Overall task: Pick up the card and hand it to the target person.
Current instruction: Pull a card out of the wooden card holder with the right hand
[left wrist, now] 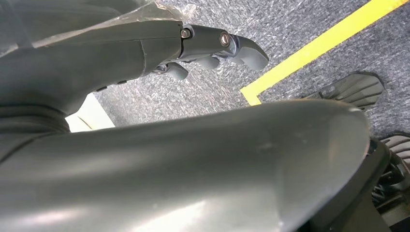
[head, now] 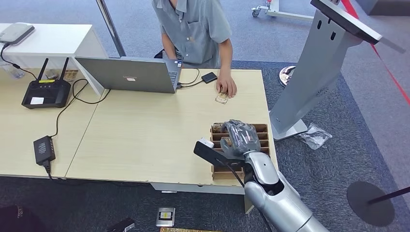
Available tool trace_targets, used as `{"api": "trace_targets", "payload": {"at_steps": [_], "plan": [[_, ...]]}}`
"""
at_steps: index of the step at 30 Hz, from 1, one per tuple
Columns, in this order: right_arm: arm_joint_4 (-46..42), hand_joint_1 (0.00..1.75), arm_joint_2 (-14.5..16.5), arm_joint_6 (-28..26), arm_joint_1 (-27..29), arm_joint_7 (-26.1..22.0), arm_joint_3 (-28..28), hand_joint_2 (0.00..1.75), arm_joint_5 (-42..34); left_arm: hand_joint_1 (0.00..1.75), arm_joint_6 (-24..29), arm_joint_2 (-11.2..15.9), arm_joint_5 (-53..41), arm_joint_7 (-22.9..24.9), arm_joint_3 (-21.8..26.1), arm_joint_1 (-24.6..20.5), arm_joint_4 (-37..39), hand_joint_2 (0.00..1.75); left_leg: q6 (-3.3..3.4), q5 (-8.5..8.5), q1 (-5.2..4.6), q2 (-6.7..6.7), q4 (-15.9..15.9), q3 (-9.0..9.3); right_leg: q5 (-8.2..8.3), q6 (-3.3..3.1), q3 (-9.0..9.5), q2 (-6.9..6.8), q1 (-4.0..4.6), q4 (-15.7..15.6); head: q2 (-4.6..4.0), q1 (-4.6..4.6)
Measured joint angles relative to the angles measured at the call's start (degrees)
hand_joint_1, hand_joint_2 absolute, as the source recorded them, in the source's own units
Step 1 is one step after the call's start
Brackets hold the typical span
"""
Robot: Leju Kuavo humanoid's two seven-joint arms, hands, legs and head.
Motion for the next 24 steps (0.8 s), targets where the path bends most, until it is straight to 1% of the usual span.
{"api": "trace_targets", "payload": {"at_steps": [6,11,15,18,24], "plan": [[-3.49,0.89,-0.15,0.57,0.39,0.12,-0.01,1.75,0.87,0.0,0.13,0.03,0.09,-0.2,0.0,0.22,0.0,0.0,0.0,0.0,0.0,0.0,0.0,0.0,0.0,0.0,0.0,0.0,0.0,0.0,0.0,0.01],[-4.16,0.89,-0.4,1.26,0.73,0.21,-0.03,1.75,0.92,0.0,0.13,0.04,-0.04,-0.2,0.0,0.28,0.0,0.0,0.0,0.0,0.0,0.0,0.0,0.0,0.0,0.0,0.0,0.0,0.0,0.0,0.0,-0.01],[-3.74,0.88,-0.43,1.22,0.77,0.27,-0.04,1.75,0.91,0.0,0.05,0.03,-0.33,0.01,0.0,0.27,0.0,0.0,0.0,0.0,0.0,0.0,0.0,0.0,0.0,0.0,0.0,0.0,0.0,0.0,0.0,0.0],[-2.93,0.91,-0.43,1.15,0.74,0.27,-0.04,1.75,0.86,0.0,-0.08,0.03,-0.57,0.14,0.0,0.24,0.0,0.0,0.0,0.0,0.0,0.0,0.0,-0.01,0.0,0.0,0.0,0.0,0.0,0.0,0.0,-0.01],[-0.04,0.91,-0.4,1.05,0.45,0.28,-0.1,1.75,0.4,0.0,-0.25,0.0,-1.02,0.45,0.0,0.06,0.0,0.0,0.0,0.0,0.0,-0.01,0.0,-0.02,0.0,0.0,0.0,0.0,0.0,0.0,0.0,0.01]]}}
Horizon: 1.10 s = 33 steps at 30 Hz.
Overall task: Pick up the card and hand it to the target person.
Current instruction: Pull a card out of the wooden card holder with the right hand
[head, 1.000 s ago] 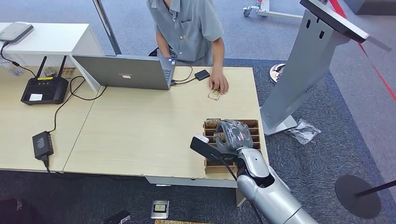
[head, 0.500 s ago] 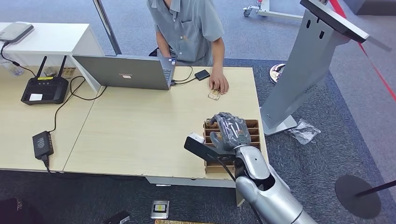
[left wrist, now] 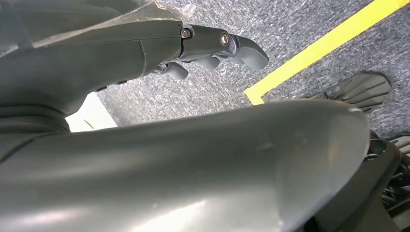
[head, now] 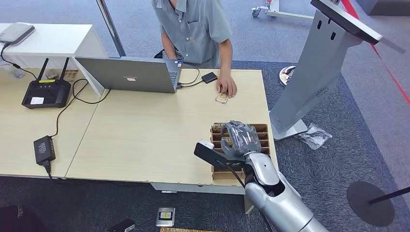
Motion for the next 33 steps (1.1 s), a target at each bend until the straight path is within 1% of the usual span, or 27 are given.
{"api": "trace_targets", "payload": {"at_steps": [18,21,27,33], "plan": [[6.79,0.96,0.44,-1.48,-1.57,-0.22,-0.11,1.75,-0.73,0.0,-0.3,-0.2,-0.73,0.9,0.0,-0.81,-0.01,0.0,0.0,0.0,0.0,0.0,0.0,0.02,0.0,0.0,0.01,0.0,0.0,0.0,0.0,-0.01],[7.21,1.0,0.52,-1.56,-1.75,-0.22,-0.13,1.75,-0.75,0.0,-0.31,-0.24,-0.75,1.0,0.0,-1.02,0.0,0.0,0.0,0.0,0.0,0.0,0.01,0.03,0.01,0.0,0.02,0.0,0.0,0.0,0.0,0.0],[7.87,1.19,0.58,-1.97,-1.88,-0.2,-0.43,1.75,-0.78,0.0,-0.37,-0.3,-0.9,1.04,0.0,-1.29,-0.01,0.0,0.0,0.0,0.0,0.0,0.01,0.04,0.01,0.0,0.02,0.0,0.0,0.0,0.0,-0.01],[8.26,1.2,0.7,-2.24,-1.9,-0.16,-0.84,1.75,-0.74,0.0,-0.52,-0.31,-1.17,1.15,0.0,-1.78,0.0,0.0,0.0,0.0,0.0,-0.01,0.01,0.04,0.01,0.0,0.03,0.0,0.0,0.0,0.0,-0.01]]}}
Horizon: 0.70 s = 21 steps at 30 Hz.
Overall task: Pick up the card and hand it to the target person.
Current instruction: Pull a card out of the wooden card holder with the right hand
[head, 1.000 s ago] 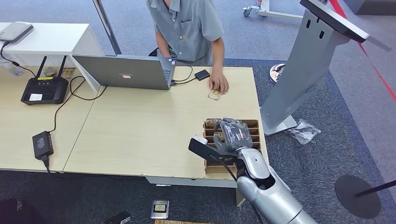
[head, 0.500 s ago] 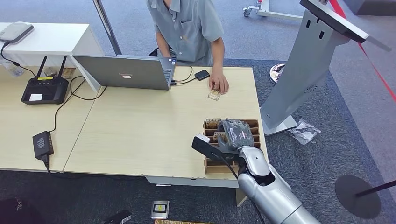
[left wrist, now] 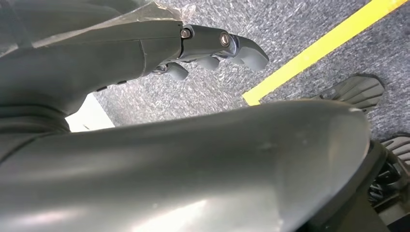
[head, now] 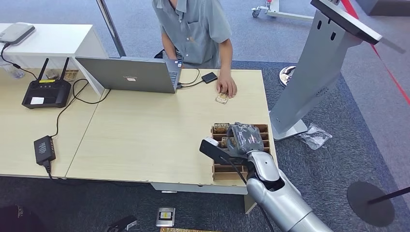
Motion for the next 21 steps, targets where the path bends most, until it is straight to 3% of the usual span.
{"api": "trace_targets", "payload": {"at_steps": [8,21], "plan": [[0.24,1.2,0.02,-0.46,0.01,0.16,-0.19,1.75,0.17,0.0,-0.05,-0.01,-0.16,0.05,0.0,-0.39,-0.01,0.0,0.0,0.0,-0.01,0.0,0.0,0.01,0.0,0.0,0.01,0.0,0.0,0.0,0.0,0.01],[-1.38,1.54,-0.26,-0.75,0.48,-0.15,-0.32,1.75,1.44,0.0,0.04,-0.02,0.14,-0.3,0.0,-0.41,0.0,0.0,0.0,0.0,-0.01,0.02,0.0,0.0,0.01,0.0,-0.01,0.0,0.0,0.0,0.0,0.0]]}}
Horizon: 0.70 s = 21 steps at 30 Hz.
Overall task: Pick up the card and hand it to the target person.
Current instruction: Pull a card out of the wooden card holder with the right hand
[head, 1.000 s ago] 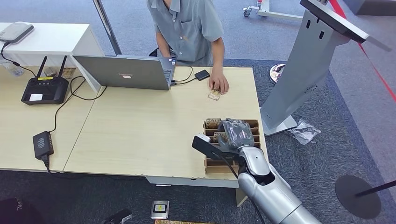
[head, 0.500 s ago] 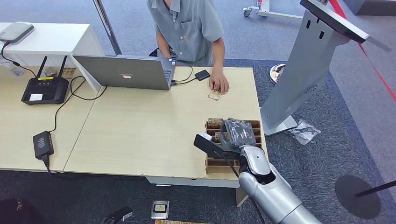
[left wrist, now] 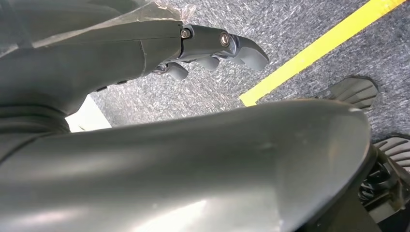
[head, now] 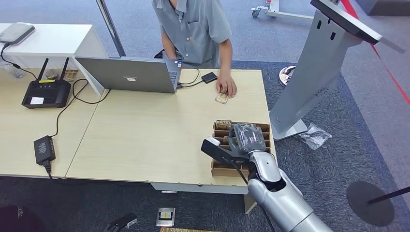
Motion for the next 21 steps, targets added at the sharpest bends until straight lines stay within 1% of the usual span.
{"api": "trace_targets", "payload": {"at_steps": [2,7,15,21], "plan": [[-1.36,1.64,-0.15,-0.28,0.23,-0.32,-0.04,1.75,0.34,0.0,0.15,0.01,0.21,-0.26,0.0,0.08,0.0,0.0,0.0,0.0,0.0,0.0,0.0,0.0,0.0,0.0,-0.01,0.0,0.0,0.0,0.0,0.0],[-5.74,1.73,-0.57,-1.25,0.65,-1.32,-0.26,1.75,1.53,0.0,0.47,0.01,0.62,-1.04,0.0,0.51,0.0,0.0,0.0,0.0,0.01,0.0,0.0,-0.02,0.0,0.0,-0.02,0.0,0.0,0.0,0.0,0.0],[-12.53,1.75,-1.17,-3.36,0.88,-3.87,-0.38,1.75,3.06,0.0,1.08,0.03,1.16,-2.24,0.01,1.83,0.0,0.0,0.0,0.0,0.01,0.0,-0.01,-0.04,0.0,0.0,-0.03,0.0,0.0,0.0,0.0,0.0],[-17.27,1.75,-1.63,-6.88,1.2,-7.47,-0.79,1.75,4.47,0.0,1.14,0.03,1.04,-2.89,0.02,2.79,0.0,0.0,0.0,0.0,0.0,0.0,-0.01,-0.04,0.0,0.0,-0.04,0.0,0.0,0.0,0.0,-0.01]]}}
